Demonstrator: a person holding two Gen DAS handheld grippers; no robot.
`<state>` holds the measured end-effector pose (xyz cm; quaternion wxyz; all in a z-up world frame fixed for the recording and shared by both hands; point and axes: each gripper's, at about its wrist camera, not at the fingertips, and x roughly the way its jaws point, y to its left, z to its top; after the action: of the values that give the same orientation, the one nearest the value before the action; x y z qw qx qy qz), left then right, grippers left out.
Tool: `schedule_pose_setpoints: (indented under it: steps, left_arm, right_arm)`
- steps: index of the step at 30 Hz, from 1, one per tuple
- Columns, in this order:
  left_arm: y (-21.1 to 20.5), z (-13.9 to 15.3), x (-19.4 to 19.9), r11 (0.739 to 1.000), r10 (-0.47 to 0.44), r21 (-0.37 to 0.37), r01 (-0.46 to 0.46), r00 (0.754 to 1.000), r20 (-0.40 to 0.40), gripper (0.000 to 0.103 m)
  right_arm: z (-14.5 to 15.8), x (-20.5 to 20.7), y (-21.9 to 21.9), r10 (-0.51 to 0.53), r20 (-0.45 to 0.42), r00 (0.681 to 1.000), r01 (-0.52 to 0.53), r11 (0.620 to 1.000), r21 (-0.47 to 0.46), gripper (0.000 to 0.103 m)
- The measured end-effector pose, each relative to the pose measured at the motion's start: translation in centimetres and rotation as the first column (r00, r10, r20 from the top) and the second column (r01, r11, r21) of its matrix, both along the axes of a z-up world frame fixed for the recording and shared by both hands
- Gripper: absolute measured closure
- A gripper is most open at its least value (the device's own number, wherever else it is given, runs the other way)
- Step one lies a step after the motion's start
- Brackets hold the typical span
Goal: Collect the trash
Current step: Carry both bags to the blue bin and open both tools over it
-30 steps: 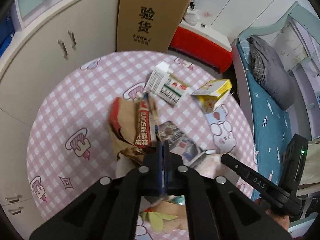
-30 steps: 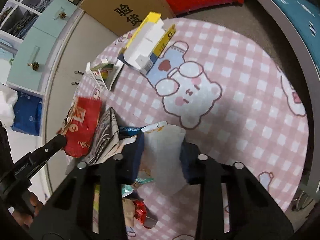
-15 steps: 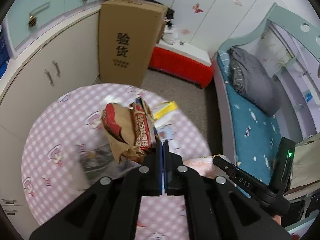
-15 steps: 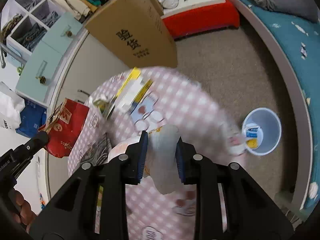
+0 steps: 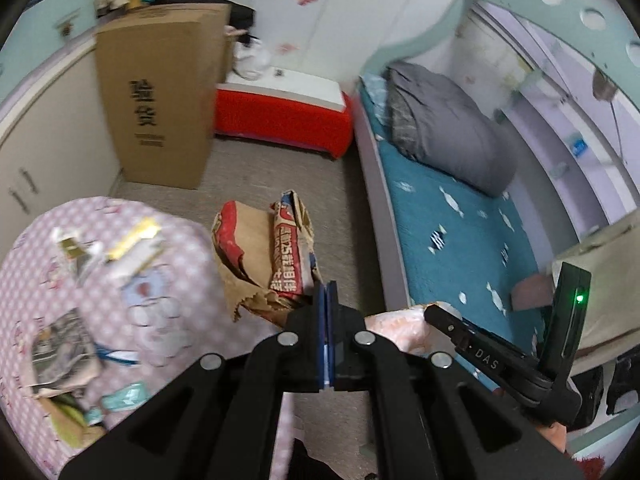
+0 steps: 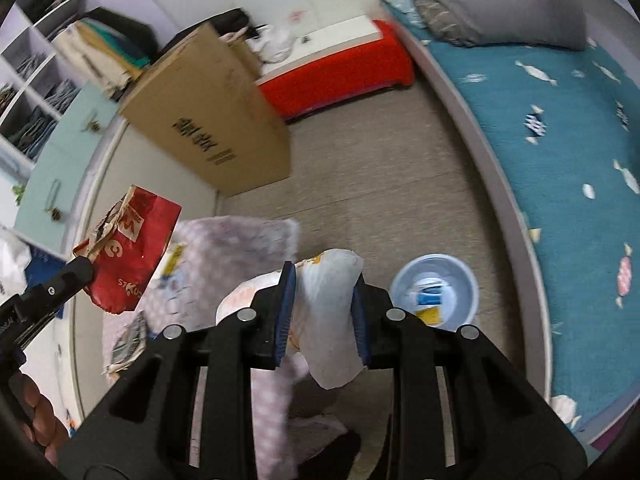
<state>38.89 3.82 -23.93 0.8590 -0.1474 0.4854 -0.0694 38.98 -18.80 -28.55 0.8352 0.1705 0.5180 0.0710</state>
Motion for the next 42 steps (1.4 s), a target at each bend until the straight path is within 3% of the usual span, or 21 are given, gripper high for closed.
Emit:
schedule_pose_setpoints:
  steps: [3, 5, 8, 21, 35, 36, 38, 39, 40, 42]
  left_arm:
    - [-3.2, -0.8, 1.2, 0.999, -0.038, 0.001, 0.038, 0.999, -0.022, 0.102]
    - [-5.0, -1.3, 1.9, 0.998, -0.061, 0.007, 0.061, 0.997, -0.039, 0.102]
    - [-7.0, -2.1, 2.3, 0.996, -0.090, 0.014, 0.091, 0.994, -0.065, 0.102]
    - [-14.3, -4.0, 3.9, 0.978, -0.202, 0.034, 0.208, 0.970, -0.134, 0.102]
    - [-18.8, -4.1, 4.7, 0.957, -0.274, 0.051, 0.284, 0.950, -0.147, 0.099]
    - [-19.1, -4.2, 4.9, 0.958, -0.274, 0.045, 0.284, 0.949, -0.156, 0.097]
    - [-19.3, -4.4, 5.3, 0.959, -0.273, 0.032, 0.283, 0.946, -0.176, 0.065]
    - [-19.2, -4.4, 5.4, 0.963, -0.250, 0.054, 0.263, 0.952, -0.173, 0.032]
    - [-18.9, -4.3, 5.2, 0.969, -0.221, 0.077, 0.235, 0.962, -0.162, 0.027]
    - [-18.5, -4.3, 5.1, 0.973, -0.211, 0.061, 0.223, 0.964, -0.164, 0.027]
  right_arm:
    - [-0.5, 0.5, -2.8, -0.028, -0.016, 0.999, 0.028, 1.000, -0.004, 0.066]
    - [-1.0, 0.9, -4.3, -0.039, -0.034, 0.999, 0.039, 0.999, 0.002, 0.045]
    - [-1.8, 1.3, -5.8, -0.056, -0.063, 0.996, 0.056, 0.998, -0.007, 0.039]
    - [0.2, 0.7, -10.3, -0.108, 0.000, 0.994, 0.108, 0.994, -0.019, 0.032]
    - [2.4, -0.9, -14.0, -0.175, 0.071, 0.982, 0.175, 0.985, 0.010, 0.029]
    - [2.5, -1.1, -14.4, -0.185, 0.074, 0.980, 0.185, 0.983, 0.014, 0.029]
    - [2.4, -1.2, -14.8, -0.195, 0.074, 0.978, 0.194, 0.981, 0.017, 0.028]
    - [2.3, -1.4, -15.0, -0.199, 0.071, 0.978, 0.198, 0.980, 0.017, 0.028]
    - [2.3, -1.5, -15.0, -0.201, 0.069, 0.977, 0.200, 0.980, 0.017, 0.028]
    - [2.0, -1.7, -15.2, -0.202, 0.062, 0.977, 0.201, 0.979, 0.018, 0.028]
